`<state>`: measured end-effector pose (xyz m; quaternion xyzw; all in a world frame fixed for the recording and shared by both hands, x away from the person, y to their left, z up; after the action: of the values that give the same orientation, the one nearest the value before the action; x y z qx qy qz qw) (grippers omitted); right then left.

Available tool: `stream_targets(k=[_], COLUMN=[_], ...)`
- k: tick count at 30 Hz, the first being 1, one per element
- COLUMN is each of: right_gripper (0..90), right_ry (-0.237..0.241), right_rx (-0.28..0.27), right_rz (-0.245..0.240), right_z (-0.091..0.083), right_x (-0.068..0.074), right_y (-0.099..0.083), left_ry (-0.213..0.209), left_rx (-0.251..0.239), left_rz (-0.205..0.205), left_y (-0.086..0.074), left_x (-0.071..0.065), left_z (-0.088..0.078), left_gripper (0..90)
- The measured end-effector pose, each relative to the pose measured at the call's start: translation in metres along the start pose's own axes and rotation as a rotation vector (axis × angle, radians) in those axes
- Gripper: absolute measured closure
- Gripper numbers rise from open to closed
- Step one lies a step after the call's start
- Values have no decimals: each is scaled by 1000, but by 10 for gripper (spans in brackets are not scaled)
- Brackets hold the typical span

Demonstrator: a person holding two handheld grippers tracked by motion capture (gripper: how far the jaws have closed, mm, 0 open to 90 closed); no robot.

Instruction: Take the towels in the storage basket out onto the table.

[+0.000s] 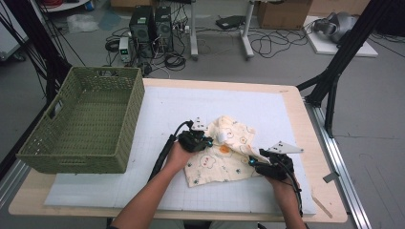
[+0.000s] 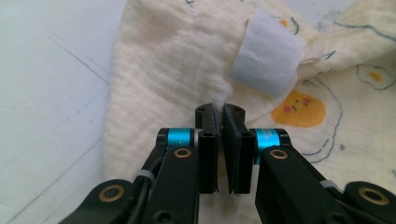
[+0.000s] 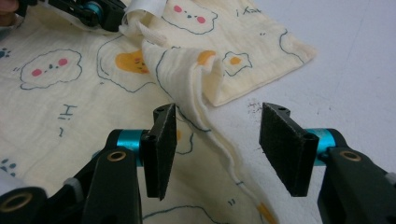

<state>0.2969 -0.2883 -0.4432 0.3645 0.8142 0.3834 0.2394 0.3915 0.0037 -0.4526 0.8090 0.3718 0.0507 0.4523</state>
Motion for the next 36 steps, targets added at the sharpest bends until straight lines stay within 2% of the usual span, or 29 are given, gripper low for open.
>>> stream_targets(k=[4, 10, 15, 19, 21, 22, 25, 27, 29, 33, 35, 36], right_gripper=[471, 477, 477, 483, 488, 489, 492, 493, 493, 493, 494, 494], right_ry=[1, -1, -2, 1, 11, 9, 29, 30, 34, 36, 33, 29], right_rx=[7, 3, 9, 4, -3, -10, -29, -38, -33, -16, -19, -24], right_rz=[-1, -5, -6, -6, 10, 6, 36, 38, 29, -1, 9, 12], right_z=[1, 1, 2, 1, 1, 2, 1, 1, 2, 5, 5, 5], right_x=[0, 0, 1, 1, 1, 0, -1, -1, 1, 6, 7, 6], right_y=[-1, -1, -1, 0, 0, 0, 0, 1, 2, 4, 5, 5], left_ry=[-59, -96, -81, -45, -16, 0, 55, 102, 162, 254, 266, 255], left_rx=[-66, -139, -167, -196, -192, -191, -203, -208, -191, -189, -216, -238], left_rz=[-75, -128, -169, -238, -268, -275, -291, -292, -300, -297, -311, -311], left_y=[2, 3, 0, -6, -10, -11, -10, -10, -12, -13, -11, -9], left_x=[5, 12, 23, 35, 42, 45, 52, 56, 61, 65, 64, 63], left_z=[-7, -18, -28, -36, -40, -42, -48, -52, -54, -60, -64, -66], left_gripper=[846, 843, 846, 847, 850, 852, 854, 854, 847, 677, 563, 516])
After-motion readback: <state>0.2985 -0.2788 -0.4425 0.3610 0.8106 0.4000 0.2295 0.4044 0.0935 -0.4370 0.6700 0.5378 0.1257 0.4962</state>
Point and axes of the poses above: each handheld gripper's, and its own axes: z roughly forward along the jaws, y roughly out of its top, x roughly to its left, the point moved 1 cm from there along z, roughly forward along the jaws, and after that the axes turned 10 degrees about -z, right-handed, at the moved point
